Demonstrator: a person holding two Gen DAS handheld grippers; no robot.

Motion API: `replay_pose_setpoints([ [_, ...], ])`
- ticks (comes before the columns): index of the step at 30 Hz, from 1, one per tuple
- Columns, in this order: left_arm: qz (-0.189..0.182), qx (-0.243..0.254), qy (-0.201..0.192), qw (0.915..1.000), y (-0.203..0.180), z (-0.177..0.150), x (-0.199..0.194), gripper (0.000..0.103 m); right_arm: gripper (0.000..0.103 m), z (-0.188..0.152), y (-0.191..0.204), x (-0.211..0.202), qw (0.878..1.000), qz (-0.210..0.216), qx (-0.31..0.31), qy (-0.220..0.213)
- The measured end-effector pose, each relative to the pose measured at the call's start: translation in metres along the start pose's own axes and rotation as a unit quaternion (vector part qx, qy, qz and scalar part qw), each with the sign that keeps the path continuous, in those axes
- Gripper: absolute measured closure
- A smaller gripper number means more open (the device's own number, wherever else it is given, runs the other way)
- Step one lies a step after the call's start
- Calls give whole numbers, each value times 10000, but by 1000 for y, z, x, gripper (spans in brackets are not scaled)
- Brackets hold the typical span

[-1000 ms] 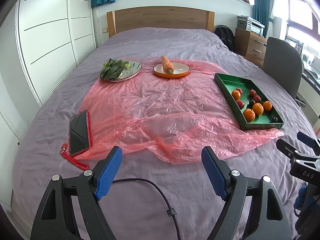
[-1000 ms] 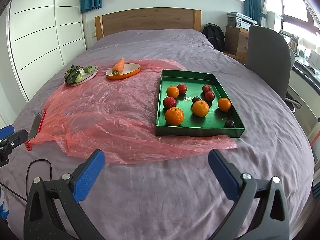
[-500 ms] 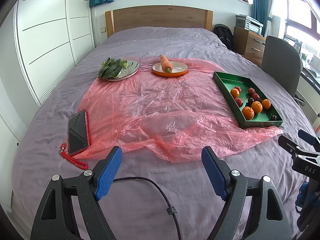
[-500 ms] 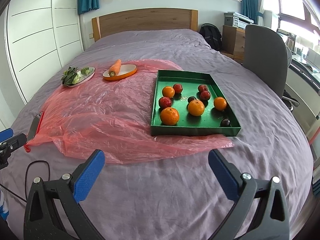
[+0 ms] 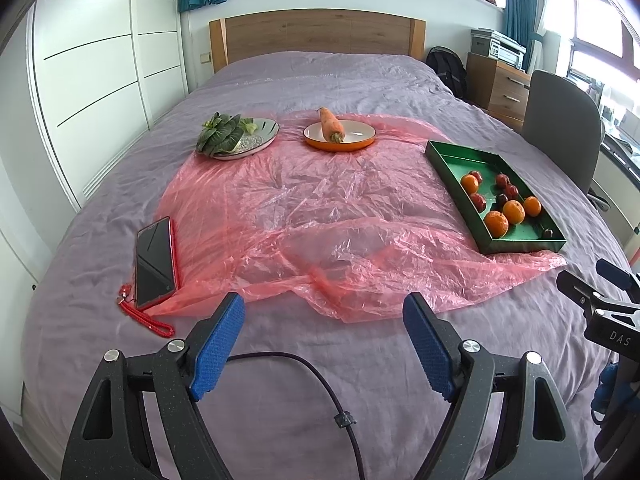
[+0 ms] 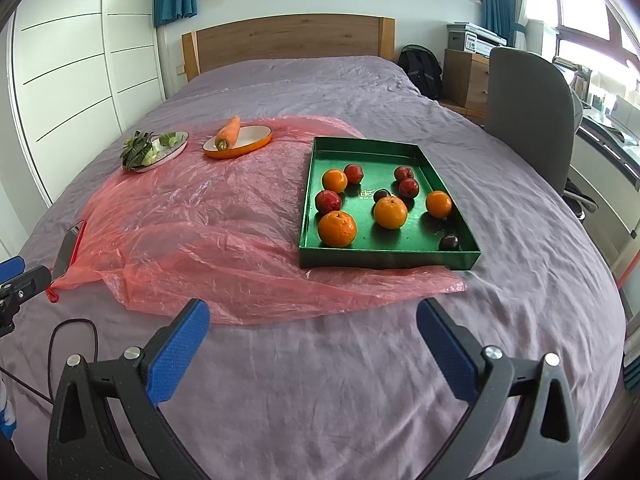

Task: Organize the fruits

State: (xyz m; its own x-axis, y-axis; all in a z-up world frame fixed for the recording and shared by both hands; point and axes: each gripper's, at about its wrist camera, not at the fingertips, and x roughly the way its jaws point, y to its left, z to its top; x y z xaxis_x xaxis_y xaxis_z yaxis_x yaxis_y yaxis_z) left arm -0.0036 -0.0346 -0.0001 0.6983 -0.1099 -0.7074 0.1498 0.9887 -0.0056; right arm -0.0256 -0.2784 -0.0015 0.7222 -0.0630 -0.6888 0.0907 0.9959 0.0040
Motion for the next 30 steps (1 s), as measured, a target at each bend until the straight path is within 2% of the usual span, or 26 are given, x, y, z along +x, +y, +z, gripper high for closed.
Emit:
replay_pose_setpoints([
  [30,19,25,107,9999,4,-3,5,26,0,-4,5,4,10000,5,-57,72],
])
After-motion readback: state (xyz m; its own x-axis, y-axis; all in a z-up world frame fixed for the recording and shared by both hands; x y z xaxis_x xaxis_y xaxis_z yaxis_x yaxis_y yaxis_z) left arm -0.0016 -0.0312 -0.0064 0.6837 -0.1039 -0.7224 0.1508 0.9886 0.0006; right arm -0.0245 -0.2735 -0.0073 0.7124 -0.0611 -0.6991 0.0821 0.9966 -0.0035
